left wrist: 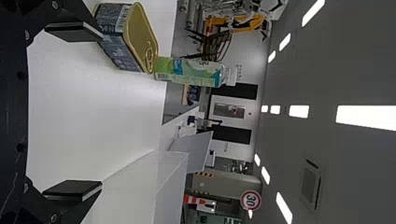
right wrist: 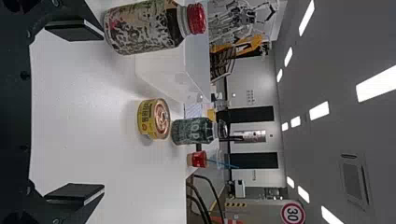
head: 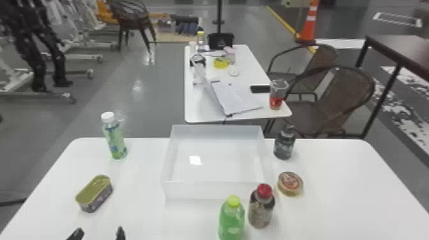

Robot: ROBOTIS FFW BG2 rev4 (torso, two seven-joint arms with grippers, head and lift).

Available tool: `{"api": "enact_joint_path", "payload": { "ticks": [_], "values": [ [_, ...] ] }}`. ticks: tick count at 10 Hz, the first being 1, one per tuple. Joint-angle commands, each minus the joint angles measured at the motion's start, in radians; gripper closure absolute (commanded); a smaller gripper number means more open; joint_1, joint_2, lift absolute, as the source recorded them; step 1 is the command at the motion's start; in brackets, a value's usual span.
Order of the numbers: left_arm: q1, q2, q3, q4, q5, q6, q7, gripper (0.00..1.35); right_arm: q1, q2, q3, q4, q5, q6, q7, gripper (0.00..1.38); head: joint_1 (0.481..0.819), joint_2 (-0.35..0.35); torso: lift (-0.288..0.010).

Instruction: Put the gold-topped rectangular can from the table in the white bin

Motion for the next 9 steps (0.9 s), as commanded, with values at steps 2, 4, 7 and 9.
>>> {"api": "enact_joint_path", "payload": {
  "ticks": [2,4,7,9],
  "values": [
    [-0.03,-0.01,0.086,0.024,-0.079,0.072,-0.042,0.17,-0.001,0.001,0.0,0.001,-0.003,0.0,0.0,0.14,0.549,0.0,-0.1],
    [-0.099,-0.036,0.21,0.072,-0.178,0.098,-0.17,0.18,-0.003,0.001,0.0,0.003,-0.003,0.0,0.0,0.14,0.549,0.0,-0.1],
    [-0.223,-0.049,0.376,0.134,-0.274,0.152,-0.38,0.17,-0.011,0.001,0.001,0.007,-0.003,0.0,0.001,0.14,0.549,0.0,-0.1],
    [-0.291,-0.006,0.4,0.185,-0.282,0.185,-0.45,0.18,-0.014,0.001,0.001,0.009,-0.003,0.0,0.001,0.14,0.549,0.0,-0.1]
  ]
}}
